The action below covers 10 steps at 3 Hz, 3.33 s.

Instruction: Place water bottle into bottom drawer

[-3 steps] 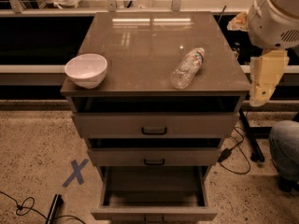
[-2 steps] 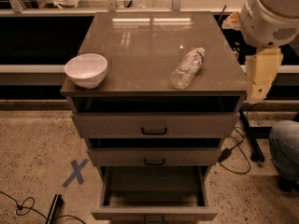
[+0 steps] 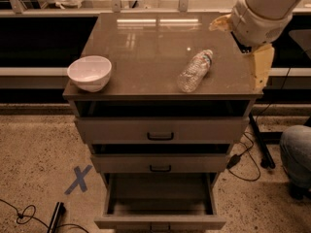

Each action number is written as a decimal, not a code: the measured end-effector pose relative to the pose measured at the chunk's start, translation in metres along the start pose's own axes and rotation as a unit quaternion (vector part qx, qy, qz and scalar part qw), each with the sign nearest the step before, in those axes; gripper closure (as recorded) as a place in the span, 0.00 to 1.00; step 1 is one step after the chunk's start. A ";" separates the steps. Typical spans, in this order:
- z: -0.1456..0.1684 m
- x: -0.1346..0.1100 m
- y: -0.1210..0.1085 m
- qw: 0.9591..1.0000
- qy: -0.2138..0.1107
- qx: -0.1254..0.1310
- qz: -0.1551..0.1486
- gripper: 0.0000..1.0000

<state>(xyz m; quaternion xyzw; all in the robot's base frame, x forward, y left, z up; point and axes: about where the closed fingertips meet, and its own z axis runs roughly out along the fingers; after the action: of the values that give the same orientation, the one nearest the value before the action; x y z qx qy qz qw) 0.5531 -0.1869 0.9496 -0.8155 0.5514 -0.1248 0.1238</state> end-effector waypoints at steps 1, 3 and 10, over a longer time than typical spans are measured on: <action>0.002 0.000 0.000 0.999 0.000 0.000 -0.040 0.00; 0.010 -0.003 -0.008 0.997 0.016 -0.010 -0.077 0.00; 0.147 -0.006 -0.043 0.935 -0.034 -0.028 -0.352 0.66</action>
Offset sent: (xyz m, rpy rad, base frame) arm 0.0011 -0.0001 -0.0023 -0.0255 -0.0034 0.0728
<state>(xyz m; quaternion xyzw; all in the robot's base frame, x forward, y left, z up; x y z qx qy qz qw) 0.6389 -0.1564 0.8257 -0.9643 0.2273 -0.1174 0.0680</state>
